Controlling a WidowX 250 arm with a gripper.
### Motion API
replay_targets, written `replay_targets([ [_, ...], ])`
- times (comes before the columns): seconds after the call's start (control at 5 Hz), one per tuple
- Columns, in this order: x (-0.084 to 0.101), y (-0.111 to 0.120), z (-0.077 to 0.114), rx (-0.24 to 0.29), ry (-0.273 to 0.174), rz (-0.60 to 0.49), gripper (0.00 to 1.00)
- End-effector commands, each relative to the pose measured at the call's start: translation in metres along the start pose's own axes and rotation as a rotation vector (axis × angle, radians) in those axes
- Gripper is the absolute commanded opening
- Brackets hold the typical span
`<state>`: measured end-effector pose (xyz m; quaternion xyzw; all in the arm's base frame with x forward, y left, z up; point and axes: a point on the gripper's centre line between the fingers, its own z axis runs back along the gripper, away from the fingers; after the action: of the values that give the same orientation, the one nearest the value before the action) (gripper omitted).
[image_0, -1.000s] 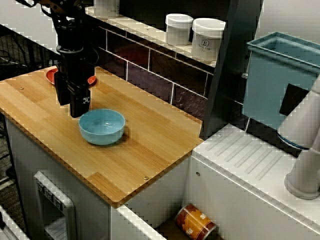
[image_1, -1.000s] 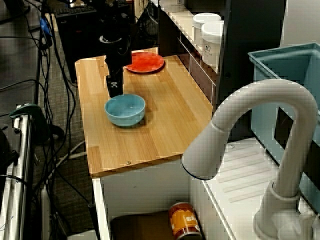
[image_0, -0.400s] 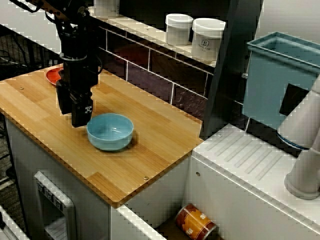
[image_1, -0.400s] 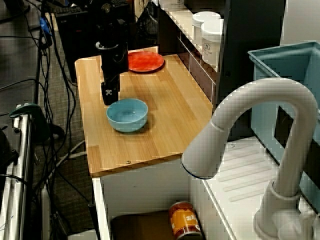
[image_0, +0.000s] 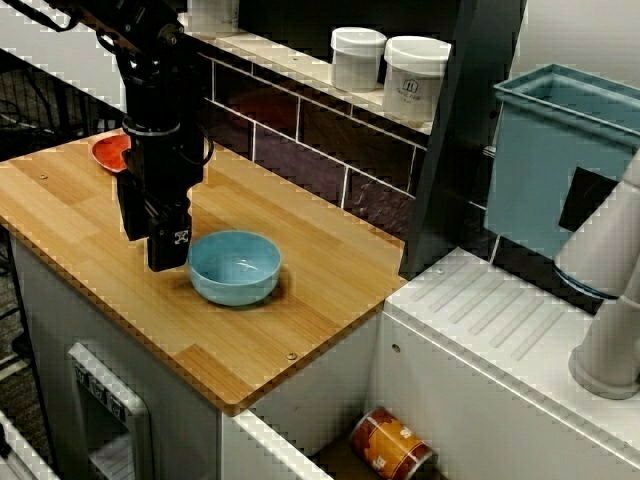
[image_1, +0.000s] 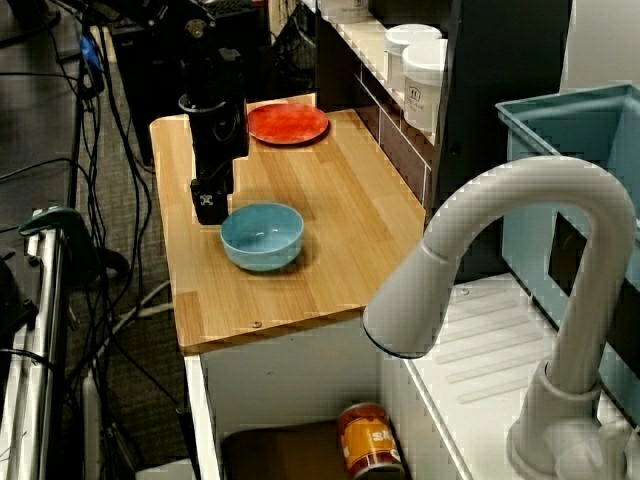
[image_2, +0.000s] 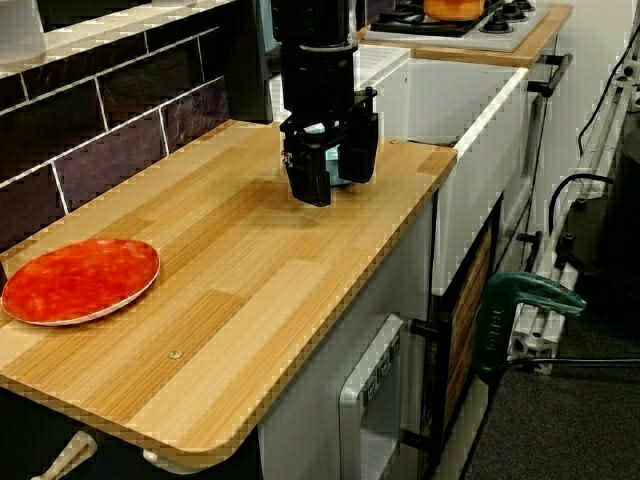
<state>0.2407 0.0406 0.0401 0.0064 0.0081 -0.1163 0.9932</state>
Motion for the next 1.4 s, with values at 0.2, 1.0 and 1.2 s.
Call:
replay_targets([
  [0.2, -0.007, -0.005, 0.02, 0.01, -0.044, -0.091, 1.0],
  [1.0, -0.01, -0.052, -0.005, 0.026, -0.067, -0.145, 1.0],
  [1.2, 0.007, -0.055, -0.012, 0.033, -0.057, -0.127, 1.0],
])
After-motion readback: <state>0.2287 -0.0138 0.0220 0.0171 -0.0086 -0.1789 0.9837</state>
